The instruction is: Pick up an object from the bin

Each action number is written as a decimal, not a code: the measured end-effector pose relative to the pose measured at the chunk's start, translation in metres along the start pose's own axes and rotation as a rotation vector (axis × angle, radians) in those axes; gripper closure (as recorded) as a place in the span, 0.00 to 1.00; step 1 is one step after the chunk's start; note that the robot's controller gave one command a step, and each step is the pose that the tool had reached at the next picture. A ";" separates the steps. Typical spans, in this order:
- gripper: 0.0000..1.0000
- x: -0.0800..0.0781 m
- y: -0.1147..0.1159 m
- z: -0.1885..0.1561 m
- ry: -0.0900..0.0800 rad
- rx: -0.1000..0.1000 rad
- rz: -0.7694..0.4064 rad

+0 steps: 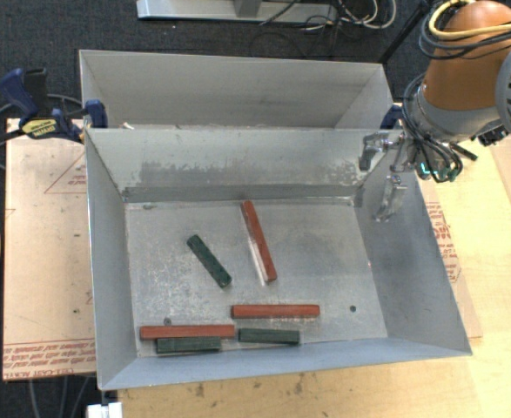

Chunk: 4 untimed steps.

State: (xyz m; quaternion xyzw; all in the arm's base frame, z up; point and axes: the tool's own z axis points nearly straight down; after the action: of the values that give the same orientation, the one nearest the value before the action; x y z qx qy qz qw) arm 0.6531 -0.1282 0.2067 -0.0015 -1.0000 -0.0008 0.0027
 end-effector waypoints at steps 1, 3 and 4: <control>0.00 0.045 0.003 -0.047 -0.009 0.003 -0.225; 0.00 0.135 0.100 0.076 0.002 -0.004 -0.091; 0.00 0.149 0.134 0.142 0.000 -0.001 -0.144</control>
Offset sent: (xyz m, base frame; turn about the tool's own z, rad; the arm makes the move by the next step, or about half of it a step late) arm -0.0461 0.0025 0.0453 -0.2278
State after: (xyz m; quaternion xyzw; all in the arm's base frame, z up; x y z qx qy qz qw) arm 0.5042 0.0064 0.0661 0.0702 -0.9975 -0.0016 0.0028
